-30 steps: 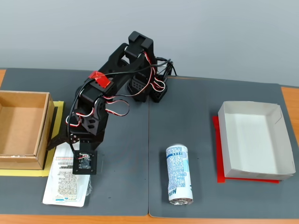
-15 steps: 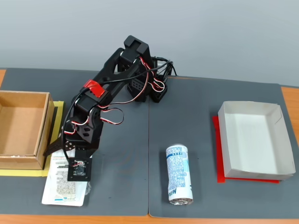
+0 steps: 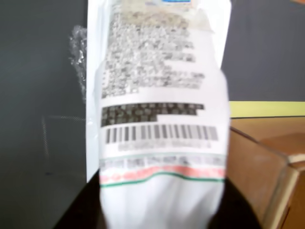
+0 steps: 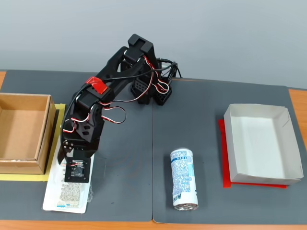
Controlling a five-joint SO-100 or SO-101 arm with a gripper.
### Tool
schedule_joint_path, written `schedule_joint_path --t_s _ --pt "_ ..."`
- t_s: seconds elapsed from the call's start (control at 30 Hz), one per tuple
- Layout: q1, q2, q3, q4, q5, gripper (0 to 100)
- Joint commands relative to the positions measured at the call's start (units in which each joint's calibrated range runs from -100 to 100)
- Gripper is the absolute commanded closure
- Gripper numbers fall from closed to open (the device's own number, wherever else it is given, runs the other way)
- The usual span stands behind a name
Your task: Pick the sandwich and put it in the gray box
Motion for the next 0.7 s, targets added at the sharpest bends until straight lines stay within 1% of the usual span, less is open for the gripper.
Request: schedule_joint_path --t_s 0.0,0.43,0.67 --pt "0.1 0.9 -0.4 -0.6 -0.2 99" --pt "1.2 -0.5 2.5 -0.6 -0.2 98" --pt "-0.8 -6.9 3.0 -0.6 -0.5 98"
